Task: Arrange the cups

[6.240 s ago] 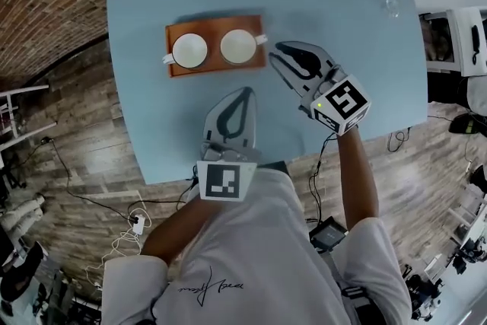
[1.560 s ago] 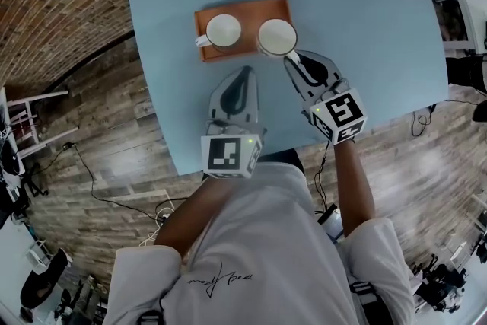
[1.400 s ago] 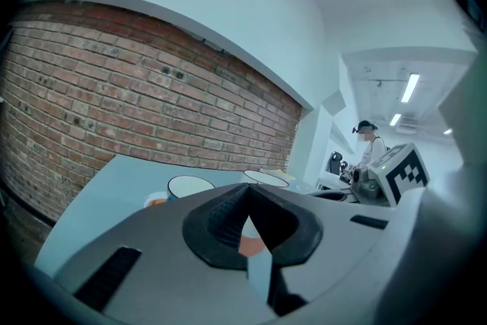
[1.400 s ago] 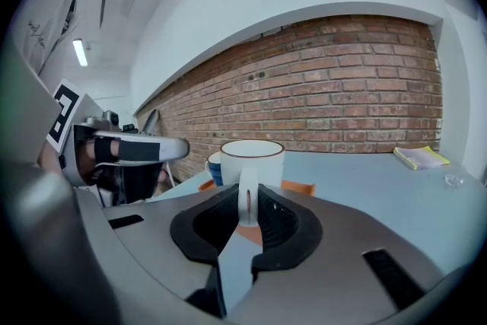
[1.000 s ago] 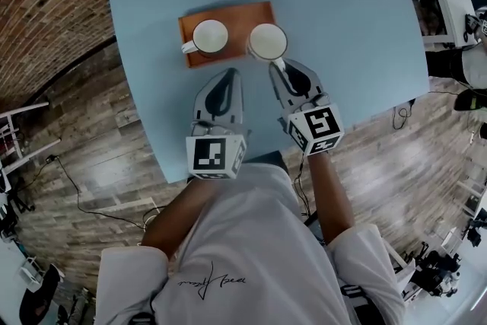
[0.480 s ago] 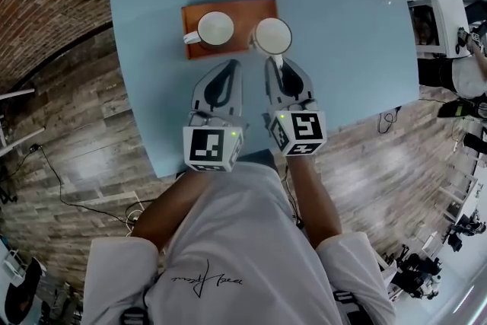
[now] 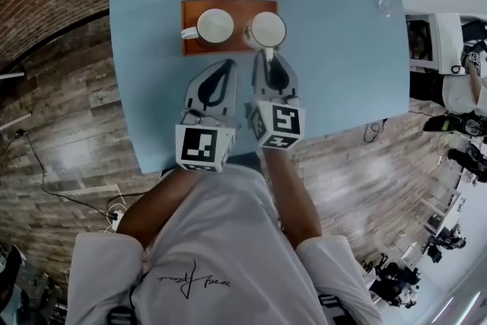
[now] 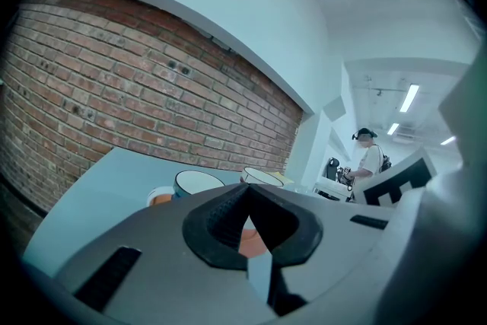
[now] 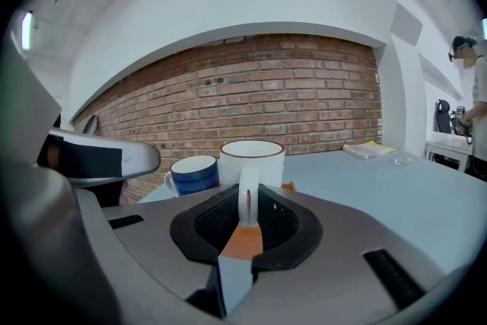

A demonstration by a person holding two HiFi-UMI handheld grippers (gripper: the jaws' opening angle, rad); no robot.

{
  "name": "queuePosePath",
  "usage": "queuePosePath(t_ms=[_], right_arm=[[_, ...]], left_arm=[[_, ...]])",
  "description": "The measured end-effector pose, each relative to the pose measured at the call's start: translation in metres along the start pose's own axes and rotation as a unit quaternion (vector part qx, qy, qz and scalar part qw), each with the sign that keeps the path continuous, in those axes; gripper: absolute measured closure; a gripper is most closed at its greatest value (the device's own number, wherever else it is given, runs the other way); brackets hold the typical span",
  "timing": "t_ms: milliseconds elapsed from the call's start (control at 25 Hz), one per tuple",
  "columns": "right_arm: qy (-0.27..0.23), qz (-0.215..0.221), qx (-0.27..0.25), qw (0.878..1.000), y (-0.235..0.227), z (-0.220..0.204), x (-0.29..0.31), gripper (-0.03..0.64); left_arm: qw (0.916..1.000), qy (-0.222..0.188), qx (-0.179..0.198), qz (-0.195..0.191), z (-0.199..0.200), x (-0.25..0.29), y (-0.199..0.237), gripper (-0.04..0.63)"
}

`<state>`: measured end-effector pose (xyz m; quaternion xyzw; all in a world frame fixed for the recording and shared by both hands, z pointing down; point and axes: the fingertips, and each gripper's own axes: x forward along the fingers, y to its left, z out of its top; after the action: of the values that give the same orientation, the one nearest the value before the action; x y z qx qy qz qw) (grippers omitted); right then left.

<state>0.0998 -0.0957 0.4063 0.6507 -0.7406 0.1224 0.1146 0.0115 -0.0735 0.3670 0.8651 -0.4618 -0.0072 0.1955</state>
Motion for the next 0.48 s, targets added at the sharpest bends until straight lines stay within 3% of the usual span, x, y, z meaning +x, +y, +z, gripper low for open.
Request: queuePosePath(t_ms=[480], right_arm=[[0.01,-0.017,-0.012,1.0,-0.002,-0.023,0.015,0.552]], left_arm=[[0.9999,0.013,0.0,0.007,-0.006,0.001,0.012,0.586]])
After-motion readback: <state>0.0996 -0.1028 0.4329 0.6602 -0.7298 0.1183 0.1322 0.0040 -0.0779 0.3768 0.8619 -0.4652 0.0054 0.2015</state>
